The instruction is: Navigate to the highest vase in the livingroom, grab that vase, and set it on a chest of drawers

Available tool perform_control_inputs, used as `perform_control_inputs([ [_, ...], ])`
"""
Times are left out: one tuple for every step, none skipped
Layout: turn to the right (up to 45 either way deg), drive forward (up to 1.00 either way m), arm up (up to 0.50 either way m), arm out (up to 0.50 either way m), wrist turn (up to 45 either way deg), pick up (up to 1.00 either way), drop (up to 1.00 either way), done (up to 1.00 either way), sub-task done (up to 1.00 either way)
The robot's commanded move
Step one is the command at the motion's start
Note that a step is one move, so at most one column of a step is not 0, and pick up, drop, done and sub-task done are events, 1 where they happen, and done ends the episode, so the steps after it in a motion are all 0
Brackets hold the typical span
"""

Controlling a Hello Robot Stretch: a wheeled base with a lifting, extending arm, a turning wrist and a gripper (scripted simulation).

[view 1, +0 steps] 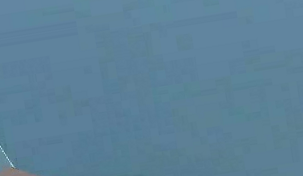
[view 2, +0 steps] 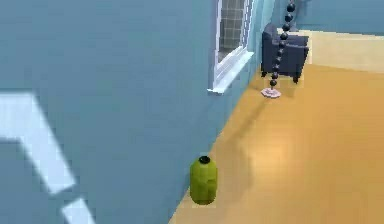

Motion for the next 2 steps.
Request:
perform_control_inputs([
  [-45.0, 0.0, 0.0, 0.0, 0.0, 0.0, 0.0, 0.0, 0.0],
  [-45.0, 0.0, 0.0, 0.0, 0.0, 0.0, 0.0, 0.0, 0.0],
])
